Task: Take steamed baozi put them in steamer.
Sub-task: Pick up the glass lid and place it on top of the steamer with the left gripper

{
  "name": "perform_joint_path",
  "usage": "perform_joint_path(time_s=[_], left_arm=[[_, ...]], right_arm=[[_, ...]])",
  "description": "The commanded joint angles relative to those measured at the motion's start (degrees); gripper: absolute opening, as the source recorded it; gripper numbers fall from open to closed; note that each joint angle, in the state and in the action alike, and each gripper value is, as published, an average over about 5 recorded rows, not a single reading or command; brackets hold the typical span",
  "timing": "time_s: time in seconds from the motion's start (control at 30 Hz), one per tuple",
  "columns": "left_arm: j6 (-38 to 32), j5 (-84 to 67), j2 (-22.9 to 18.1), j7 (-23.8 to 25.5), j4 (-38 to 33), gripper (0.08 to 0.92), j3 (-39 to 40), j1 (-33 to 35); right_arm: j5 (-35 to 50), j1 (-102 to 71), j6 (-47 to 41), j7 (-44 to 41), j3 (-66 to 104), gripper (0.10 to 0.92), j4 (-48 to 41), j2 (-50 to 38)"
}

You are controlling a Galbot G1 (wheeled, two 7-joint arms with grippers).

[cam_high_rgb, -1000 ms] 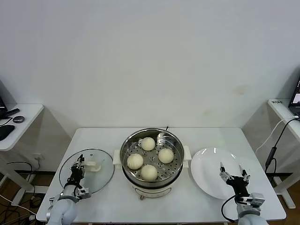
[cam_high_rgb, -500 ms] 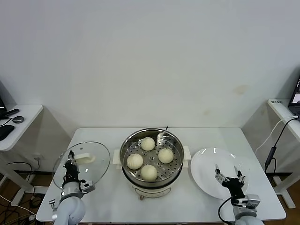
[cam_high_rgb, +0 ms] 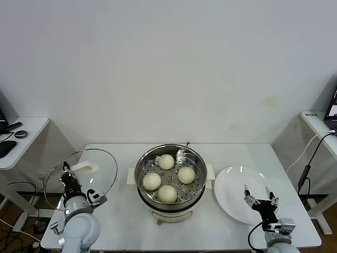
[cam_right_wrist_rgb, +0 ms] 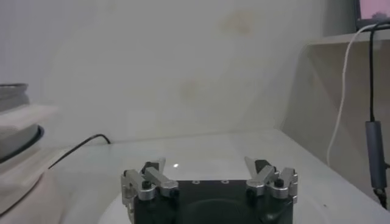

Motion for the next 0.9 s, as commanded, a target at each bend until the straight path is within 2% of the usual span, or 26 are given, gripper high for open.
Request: perform_joint_path(time_s=[0.03,0.2,0.4,0.5,0.63,0.9], left_arm=[[4.48,7.99,-3.86,9.81,-10.52,0.175,7.68,-2.06],[4.47,9.18,-5.0,10.01,-10.3,0.175,18.22,-3.6],[4.48,8.95,-7.77,9.38,-5.69,0.175,30.71,-7.09],[4.51,6.11,-7.92,10.06,-4.31,0.175,35.54,-9.08],[4.52,3.63,-7.11,10.6,-3.36,0.175,39.21,-10.95],[4.53,4.02,-7.55,10.09,-1.23,0.175,40.8,-11.89]], right_arm=[[-0.11,0.13,-0.13,0.01,0.3,0.823,-0.12,-0.36],[-0.47,0.43,-0.1,0.04,0.96,0.823,-0.84,0.37],[-0.92,0.17,-0.01,0.08,1.69,0.823,-1.67,0.95],[-1.09,-0.09,0.12,0.11,2.03,0.823,-1.93,0.99],[-1.06,-0.3,0.2,0.11,2.65,0.823,-1.87,1.02],[-1.64,-0.37,0.41,0.1,2.53,0.823,-1.89,1.73]])
